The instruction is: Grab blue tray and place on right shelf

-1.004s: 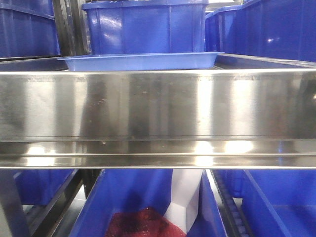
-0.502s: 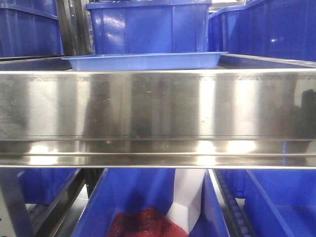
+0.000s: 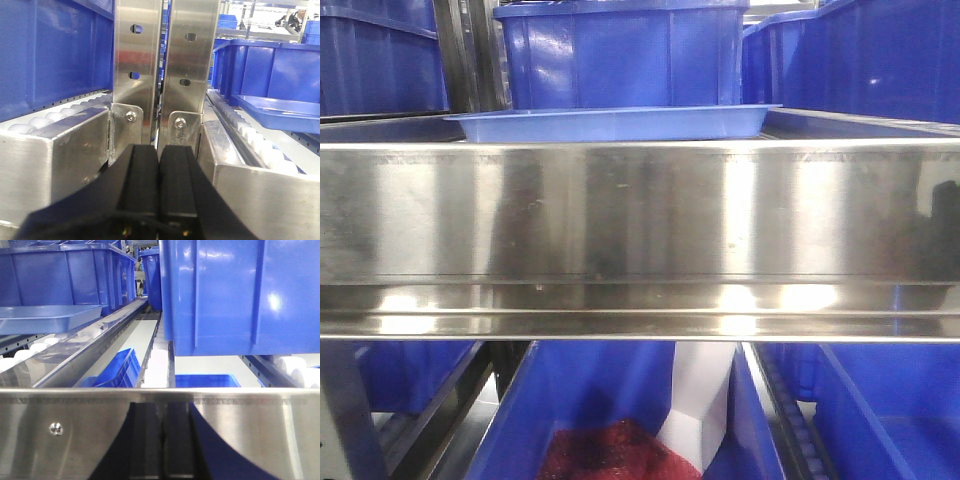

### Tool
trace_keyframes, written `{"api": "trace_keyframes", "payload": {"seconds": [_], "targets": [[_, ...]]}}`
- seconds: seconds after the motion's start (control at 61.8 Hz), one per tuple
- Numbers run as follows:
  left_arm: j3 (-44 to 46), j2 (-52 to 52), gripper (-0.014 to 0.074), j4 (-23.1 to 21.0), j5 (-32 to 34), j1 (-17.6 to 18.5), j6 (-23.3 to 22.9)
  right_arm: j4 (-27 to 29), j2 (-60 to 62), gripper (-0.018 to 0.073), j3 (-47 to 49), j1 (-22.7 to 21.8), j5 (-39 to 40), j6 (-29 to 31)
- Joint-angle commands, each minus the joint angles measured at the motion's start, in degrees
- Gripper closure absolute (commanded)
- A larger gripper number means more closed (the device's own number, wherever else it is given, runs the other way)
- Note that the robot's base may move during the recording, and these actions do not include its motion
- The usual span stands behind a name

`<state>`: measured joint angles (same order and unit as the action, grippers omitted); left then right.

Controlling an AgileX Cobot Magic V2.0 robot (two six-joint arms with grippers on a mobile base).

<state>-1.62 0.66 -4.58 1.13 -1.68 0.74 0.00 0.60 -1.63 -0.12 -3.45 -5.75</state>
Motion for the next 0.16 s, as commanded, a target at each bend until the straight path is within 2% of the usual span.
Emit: {"api": "trace_keyframes", "payload": {"seconds": [0.0, 0.146], "targets": [[-1.7, 0.8, 0.0645, -0.5, 4.8, 0.0, 0.0, 0.0, 1.2, 0.0508, 1.3, -0.4, 5.6, 0.5], [-1.7, 0.8, 0.0645, -0.5, 4.8, 0.0, 0.0, 0.0, 1.2, 0.0508, 1.3, -0.4, 5.6, 0.5]]}}
